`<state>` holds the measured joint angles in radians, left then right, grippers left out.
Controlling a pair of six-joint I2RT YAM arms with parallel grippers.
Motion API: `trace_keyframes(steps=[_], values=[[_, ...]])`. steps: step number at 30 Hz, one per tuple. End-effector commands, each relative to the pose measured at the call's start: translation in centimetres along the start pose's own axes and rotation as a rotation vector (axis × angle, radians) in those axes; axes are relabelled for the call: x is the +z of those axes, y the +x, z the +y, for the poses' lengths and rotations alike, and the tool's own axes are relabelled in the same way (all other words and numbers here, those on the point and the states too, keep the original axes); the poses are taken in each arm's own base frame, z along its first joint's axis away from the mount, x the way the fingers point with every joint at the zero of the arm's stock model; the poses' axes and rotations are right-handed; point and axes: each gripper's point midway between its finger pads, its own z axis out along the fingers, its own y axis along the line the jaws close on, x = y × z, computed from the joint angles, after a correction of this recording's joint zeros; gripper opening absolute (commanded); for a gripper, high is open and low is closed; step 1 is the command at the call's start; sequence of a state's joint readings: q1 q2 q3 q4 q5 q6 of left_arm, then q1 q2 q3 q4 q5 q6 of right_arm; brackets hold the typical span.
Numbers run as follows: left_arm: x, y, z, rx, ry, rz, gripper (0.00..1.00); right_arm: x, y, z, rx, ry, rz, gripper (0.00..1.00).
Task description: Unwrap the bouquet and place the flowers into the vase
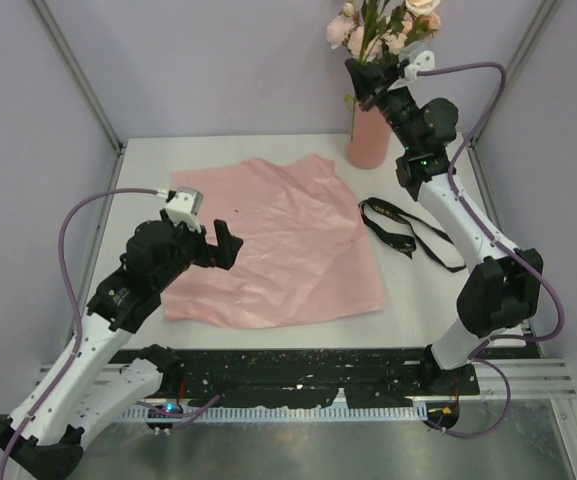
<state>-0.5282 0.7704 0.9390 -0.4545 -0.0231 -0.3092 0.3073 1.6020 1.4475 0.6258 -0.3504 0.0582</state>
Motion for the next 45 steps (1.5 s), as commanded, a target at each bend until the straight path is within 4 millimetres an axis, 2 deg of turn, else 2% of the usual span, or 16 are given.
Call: trace_keyframes(steps=[1,3,8,9,10,17,18,19,20,21,22,32,41,42,44,45], values=[[-0.1,2.6,1.0,0.079,-0.006,0.032,1.0,1.6,-8.2,-3.8,-0.183,0.03,-0.284,0.05],[-0.6,2.8,0.9,0.083,0.001,0.042,1.0,1.9,-9.4,-5.4,-0.21,0.055,-0.382,0.05],[-0.9,2.7,1.2,0.094,-0.01,0.035,1.0,3.3,-9.2,-10.0,-0.194,0.124,-0.418,0.06],[-0.8,2.7,1.1,0.095,-0.007,0.036,1.0,3.7,-7.9,-10.8,-0.212,0.136,-0.398,0.05],[-0.8,2.7,1.1,0.094,-0.005,0.036,1.0,3.8,-8.4,-11.2,-0.237,0.138,-0.401,0.06],[-0.8,2.5,1.0,0.099,-0.001,0.031,1.0,3.6,-4.9,-15.9,-0.259,0.197,-0.386,0.05],[-0.8,2.6,1.0,0.097,-0.003,0.033,1.0,3.8,-5.2,-16.0,-0.264,0.187,-0.4,0.06],[-0.8,2.6,1.0,0.097,-0.003,0.032,1.0,4.0,-3.7,-16.8,-0.258,0.189,-0.38,0.05],[-0.7,2.7,1.0,0.098,-0.004,0.036,1.0,4.1,-4.3,-16.9,-0.267,0.183,-0.396,0.05],[-0.7,2.6,1.1,0.096,-0.005,0.036,1.0,4.3,-2.9,-17.4,-0.263,0.185,-0.377,0.06],[-0.6,2.7,1.0,0.096,-0.004,0.038,1.0,4.4,-3.4,-17.6,-0.273,0.187,-0.387,0.05],[-0.3,2.7,1.1,0.093,-0.008,0.04,1.0,4.6,4.3,-20.9,-0.263,0.213,-0.281,0.05],[-0.1,2.5,1.1,0.096,-0.015,0.045,1.0,4.7,8.7,-20.7,-0.223,0.202,-0.221,0.07],[-0.2,2.4,1.1,0.098,-0.016,0.041,1.0,4.8,8.9,-20.6,-0.244,0.214,-0.203,0.3],[-0.2,2.4,1.3,0.1,-0.024,0.044,1.0,4.3,8.4,-20.3,-0.249,0.248,-0.187,0.61],[-0.2,2.4,1.4,0.101,-0.029,0.045,1.0,4.0,7.8,-20.0,-0.246,0.249,-0.18,0.64]])
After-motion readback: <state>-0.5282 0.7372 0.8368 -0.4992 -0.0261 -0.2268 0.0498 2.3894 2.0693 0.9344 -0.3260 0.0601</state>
